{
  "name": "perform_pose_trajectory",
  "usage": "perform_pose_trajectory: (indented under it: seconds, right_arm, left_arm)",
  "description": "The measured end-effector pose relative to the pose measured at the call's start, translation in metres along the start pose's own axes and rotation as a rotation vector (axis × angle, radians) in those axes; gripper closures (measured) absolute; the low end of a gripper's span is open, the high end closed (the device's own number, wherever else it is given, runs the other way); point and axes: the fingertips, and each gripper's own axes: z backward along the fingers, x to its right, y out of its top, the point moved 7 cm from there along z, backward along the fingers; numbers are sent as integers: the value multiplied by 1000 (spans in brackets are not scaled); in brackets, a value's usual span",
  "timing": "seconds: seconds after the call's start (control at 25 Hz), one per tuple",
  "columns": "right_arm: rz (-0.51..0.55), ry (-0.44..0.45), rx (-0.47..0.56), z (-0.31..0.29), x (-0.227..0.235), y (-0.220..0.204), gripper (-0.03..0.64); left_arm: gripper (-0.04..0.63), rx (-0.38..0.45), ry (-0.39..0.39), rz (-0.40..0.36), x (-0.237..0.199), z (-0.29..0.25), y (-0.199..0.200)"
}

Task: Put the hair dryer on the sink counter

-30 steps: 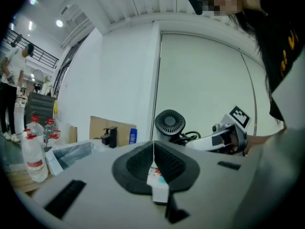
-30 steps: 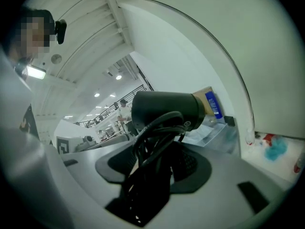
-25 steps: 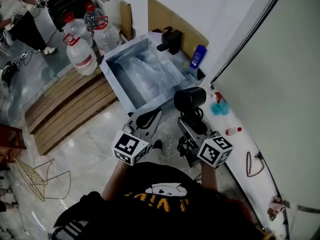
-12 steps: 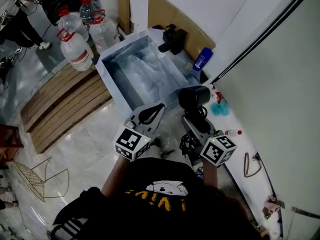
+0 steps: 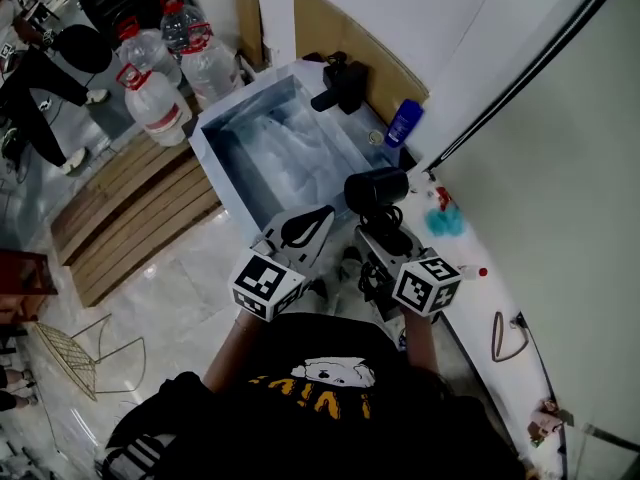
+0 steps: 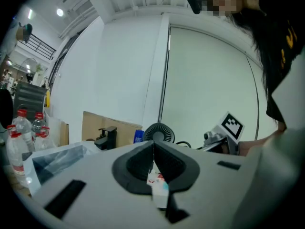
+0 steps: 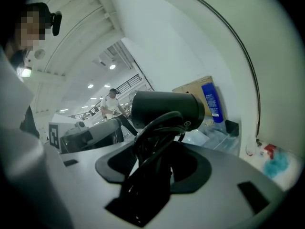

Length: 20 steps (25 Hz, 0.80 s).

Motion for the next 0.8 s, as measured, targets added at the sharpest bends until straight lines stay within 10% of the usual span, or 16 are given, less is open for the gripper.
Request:
perform_pose_trajectory:
  seconds: [0.8]
  right_arm:
    - [282,194,-412,-131,164,42,408]
  left_arm:
    - [586,-1,333,64,-39,-108,21]
